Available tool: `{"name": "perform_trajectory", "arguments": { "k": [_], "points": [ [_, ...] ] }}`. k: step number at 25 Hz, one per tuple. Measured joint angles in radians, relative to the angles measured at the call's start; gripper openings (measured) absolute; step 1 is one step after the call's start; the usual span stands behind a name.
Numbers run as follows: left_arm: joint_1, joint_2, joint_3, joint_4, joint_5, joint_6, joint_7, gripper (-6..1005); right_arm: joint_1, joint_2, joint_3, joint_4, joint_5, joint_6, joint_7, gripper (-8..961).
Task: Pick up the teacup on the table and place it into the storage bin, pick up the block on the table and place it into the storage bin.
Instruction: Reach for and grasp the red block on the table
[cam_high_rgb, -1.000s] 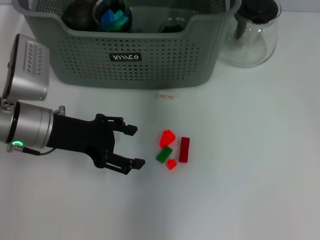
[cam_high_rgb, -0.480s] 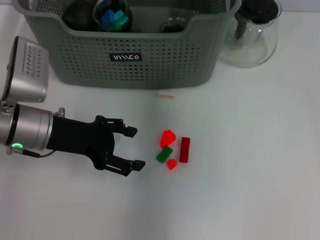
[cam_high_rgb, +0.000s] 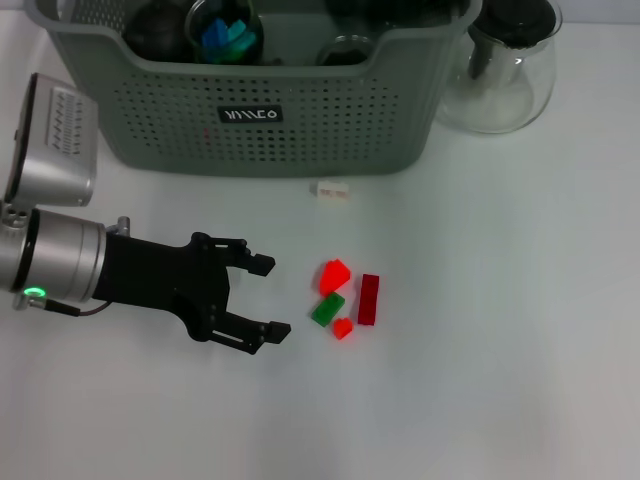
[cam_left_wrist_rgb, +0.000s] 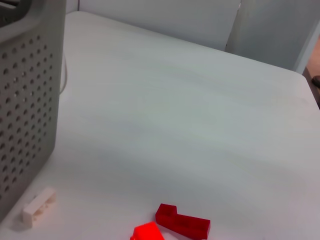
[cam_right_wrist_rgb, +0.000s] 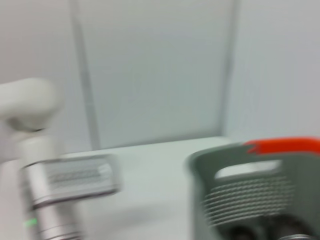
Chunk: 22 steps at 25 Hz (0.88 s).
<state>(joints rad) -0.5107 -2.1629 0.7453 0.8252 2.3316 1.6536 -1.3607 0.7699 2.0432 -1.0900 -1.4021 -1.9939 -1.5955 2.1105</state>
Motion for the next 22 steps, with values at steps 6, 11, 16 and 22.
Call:
{"name": "perform_trajectory", "arguments": {
  "k": [6, 11, 16, 22],
  "points": [
    [0.000, 0.000, 0.002, -0.002, 0.000, -0.004, 0.001, 888, -0.055, 0.020, -0.013, 0.064, -0.120, -0.218, -0.061, 745],
    [-0.003, 0.000, 0.002, -0.002, 0.000, -0.006, 0.002, 888, -0.020, 0.050, -0.057, 0.166, -0.279, -0.206, -0.057, 746],
    [-0.004, 0.000, 0.002, 0.000, 0.000, -0.007, 0.003, 888, 0.048, 0.055, -0.185, 0.344, -0.357, -0.085, -0.018, 759],
    [-0.002, 0.000, 0.002, 0.000, 0.000, -0.009, 0.003, 888, 0.138, 0.058, -0.323, 0.525, -0.377, 0.086, 0.014, 824]
  ]
}}
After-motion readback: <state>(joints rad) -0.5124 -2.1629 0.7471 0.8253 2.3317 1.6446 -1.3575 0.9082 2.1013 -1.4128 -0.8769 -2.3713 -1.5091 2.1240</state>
